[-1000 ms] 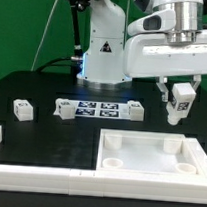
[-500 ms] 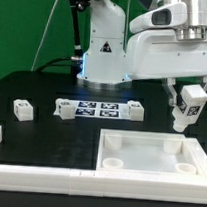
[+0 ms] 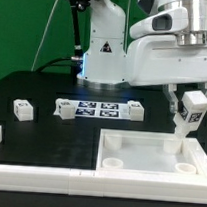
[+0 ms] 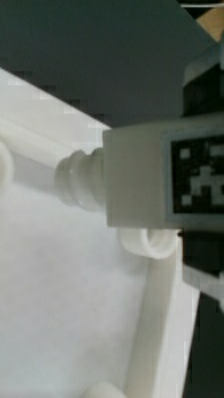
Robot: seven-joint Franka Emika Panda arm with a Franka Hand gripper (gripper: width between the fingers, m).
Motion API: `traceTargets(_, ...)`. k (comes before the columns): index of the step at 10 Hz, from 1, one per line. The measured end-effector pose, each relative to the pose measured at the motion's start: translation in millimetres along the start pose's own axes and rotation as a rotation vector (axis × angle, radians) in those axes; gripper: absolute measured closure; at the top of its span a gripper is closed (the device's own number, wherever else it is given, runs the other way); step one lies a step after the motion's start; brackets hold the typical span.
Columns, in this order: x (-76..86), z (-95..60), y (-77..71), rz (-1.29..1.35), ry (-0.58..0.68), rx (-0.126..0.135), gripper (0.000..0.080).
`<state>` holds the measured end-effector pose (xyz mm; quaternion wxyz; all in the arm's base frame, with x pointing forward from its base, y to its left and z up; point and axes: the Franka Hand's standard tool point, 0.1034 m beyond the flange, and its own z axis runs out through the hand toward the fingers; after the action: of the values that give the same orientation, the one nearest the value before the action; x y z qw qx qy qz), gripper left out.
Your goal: Assemble one leg
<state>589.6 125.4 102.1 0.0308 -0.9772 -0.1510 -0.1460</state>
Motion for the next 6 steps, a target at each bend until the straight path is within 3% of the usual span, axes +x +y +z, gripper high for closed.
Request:
traceTargets(1, 17.6, 3.4, 8.6, -0.002, 0.017, -0.003, 0.0511)
traceTargets(3, 33.8, 13.3, 26.3, -0.008, 0.013, -0.002, 0.0511)
traceTargets(6, 35.0, 17.6, 34.0, 0.007, 0.028, -0.006, 0.0511)
